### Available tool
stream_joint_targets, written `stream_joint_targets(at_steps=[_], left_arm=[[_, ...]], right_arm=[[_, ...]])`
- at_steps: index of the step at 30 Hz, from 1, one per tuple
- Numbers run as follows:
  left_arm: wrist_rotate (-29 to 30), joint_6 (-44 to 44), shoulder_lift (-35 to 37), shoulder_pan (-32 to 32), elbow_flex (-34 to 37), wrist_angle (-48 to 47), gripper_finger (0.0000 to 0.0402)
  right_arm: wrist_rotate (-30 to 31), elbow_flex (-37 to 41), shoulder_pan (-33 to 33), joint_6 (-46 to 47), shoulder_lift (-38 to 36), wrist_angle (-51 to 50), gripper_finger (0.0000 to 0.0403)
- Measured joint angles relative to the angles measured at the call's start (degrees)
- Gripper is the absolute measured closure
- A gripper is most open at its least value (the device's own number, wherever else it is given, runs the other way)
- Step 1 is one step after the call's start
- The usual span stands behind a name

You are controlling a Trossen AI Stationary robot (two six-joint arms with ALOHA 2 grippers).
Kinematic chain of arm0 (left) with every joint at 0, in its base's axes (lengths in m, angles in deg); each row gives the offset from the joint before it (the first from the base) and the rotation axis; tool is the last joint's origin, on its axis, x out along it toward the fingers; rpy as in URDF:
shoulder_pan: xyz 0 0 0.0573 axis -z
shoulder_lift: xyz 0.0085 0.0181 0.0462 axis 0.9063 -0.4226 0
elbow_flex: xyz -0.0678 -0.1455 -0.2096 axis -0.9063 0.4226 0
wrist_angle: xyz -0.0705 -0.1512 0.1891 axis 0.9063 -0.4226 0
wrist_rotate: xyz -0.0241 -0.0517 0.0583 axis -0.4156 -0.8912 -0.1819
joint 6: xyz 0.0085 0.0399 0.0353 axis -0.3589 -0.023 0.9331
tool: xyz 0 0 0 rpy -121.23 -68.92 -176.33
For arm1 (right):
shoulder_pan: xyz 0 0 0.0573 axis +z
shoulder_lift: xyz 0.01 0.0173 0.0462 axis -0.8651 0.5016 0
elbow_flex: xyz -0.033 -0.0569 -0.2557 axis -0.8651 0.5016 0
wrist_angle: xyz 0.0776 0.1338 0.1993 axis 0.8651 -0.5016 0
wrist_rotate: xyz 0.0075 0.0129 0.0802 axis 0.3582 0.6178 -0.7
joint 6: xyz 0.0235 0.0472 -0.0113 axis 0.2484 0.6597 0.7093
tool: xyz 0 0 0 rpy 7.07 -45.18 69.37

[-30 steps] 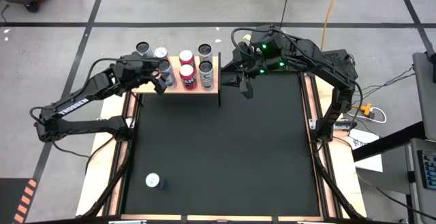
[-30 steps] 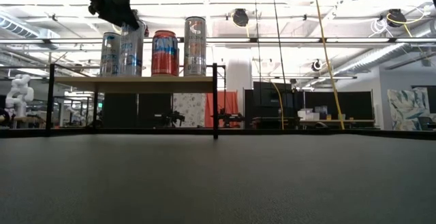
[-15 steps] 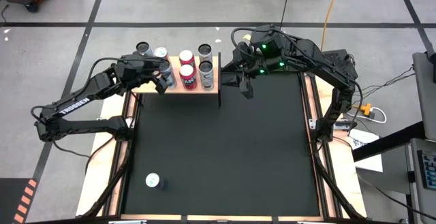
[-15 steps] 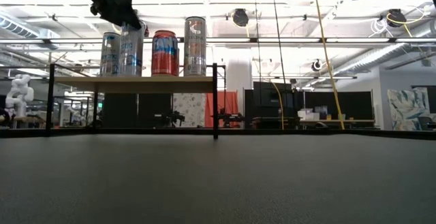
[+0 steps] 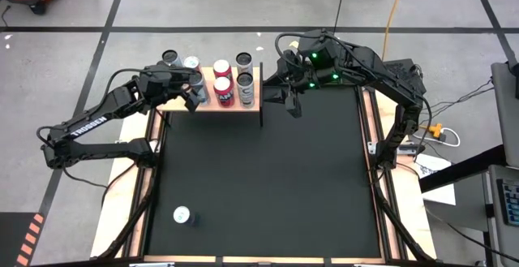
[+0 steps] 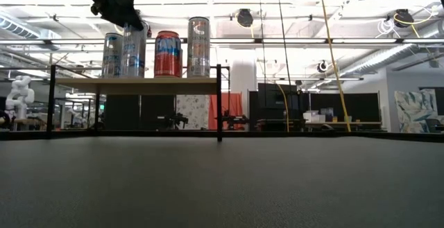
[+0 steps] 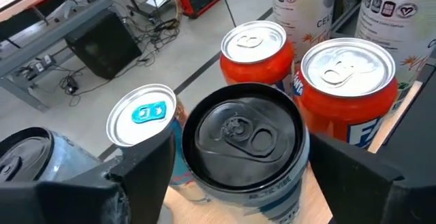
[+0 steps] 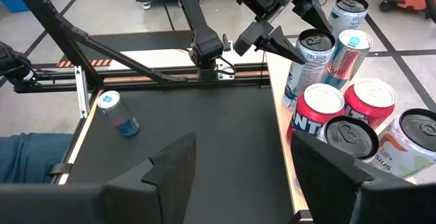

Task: Place canned beverage on shelf
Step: Put the white-blue soda can aligned with the other white-blue soda can on the shelf

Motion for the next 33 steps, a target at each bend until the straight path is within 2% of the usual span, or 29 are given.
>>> stream_joint_targets(at_steps=[10,21,27,33], left_arm=[[0.2,-0.4,0.1,0.0,0.0,-0.6,0.0140],[2.9,-6.1,2.8,0.0,0.0,-4.3,0.0145],[9.2,-7.8,5.3,0.0,0.0,-9.3,0.0146],[10.5,-9.2,6.2,0.0,0.0,-10.6,0.0146]], right_arm=[[0.0,0.0,0.0,0.0,0.0,0.0,0.0183],[0.0,0.0,0.0,-0.6,0.0,-0.1,0.0183],[0.0,0.0,0.0,-2.0,0.0,-1.9,0.0183],[0.0,0.0,0.0,-2.6,0.0,-3.0,0.0184]])
